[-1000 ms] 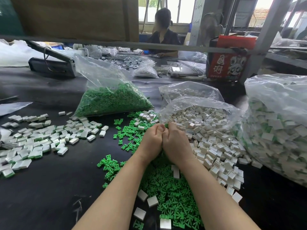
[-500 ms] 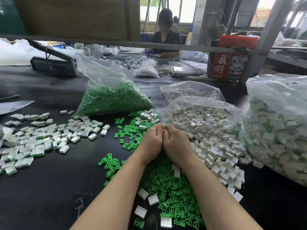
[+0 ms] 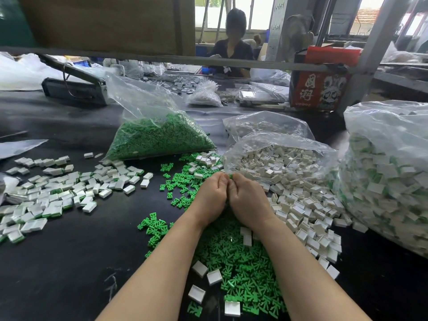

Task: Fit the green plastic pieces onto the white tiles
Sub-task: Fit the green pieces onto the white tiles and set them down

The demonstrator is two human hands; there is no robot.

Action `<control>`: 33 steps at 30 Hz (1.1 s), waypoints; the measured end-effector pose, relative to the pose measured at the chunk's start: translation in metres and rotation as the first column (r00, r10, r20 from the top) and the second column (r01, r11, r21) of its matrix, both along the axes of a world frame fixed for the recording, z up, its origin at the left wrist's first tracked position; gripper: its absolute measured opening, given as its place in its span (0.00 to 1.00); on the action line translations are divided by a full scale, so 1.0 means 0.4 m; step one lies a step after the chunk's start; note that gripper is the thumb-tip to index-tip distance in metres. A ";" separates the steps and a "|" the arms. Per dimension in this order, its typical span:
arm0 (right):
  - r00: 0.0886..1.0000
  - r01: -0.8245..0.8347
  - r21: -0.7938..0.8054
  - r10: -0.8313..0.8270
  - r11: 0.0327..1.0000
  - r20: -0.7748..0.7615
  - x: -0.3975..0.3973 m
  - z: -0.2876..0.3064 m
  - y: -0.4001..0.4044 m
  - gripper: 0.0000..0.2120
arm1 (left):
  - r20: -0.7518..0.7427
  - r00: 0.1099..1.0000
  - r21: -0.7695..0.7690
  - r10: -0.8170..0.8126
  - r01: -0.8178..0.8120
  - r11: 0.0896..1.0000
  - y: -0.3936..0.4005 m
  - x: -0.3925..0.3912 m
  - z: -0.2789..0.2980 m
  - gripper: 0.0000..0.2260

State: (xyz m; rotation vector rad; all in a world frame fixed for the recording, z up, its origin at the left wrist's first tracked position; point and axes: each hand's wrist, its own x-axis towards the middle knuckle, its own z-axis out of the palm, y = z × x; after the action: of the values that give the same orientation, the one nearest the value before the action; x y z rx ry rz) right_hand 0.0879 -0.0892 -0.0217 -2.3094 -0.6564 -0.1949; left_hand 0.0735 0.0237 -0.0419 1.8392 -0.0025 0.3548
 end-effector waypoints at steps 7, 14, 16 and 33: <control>1.000 -0.010 -0.014 0.010 1.000 0.010 0.001 -0.002 -0.003 0.11 | -0.017 1.000 -0.003 -0.013 0.013 1.000 0.002 -0.002 0.001 0.14; 1.000 -0.019 -0.016 0.020 1.000 0.020 0.003 -0.005 -0.006 0.09 | -0.034 0.999 0.001 -0.019 0.019 1.000 0.002 -0.004 0.005 0.13; 1.000 -0.019 -0.010 0.019 1.000 0.024 0.006 -0.010 -0.005 0.09 | -0.035 0.999 0.000 -0.024 0.024 1.000 0.003 -0.003 0.006 0.13; 0.986 -0.016 0.314 0.066 0.949 -0.151 0.025 0.002 -0.017 0.14 | -0.073 0.978 -0.197 -0.196 0.178 0.964 0.021 -0.003 0.000 0.12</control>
State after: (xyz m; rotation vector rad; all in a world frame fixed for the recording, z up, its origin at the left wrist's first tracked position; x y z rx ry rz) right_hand 0.0978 -0.0960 -0.0208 -1.9814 -0.5485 -0.0856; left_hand 0.0722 0.0321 -0.0418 1.6489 -0.0765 0.1327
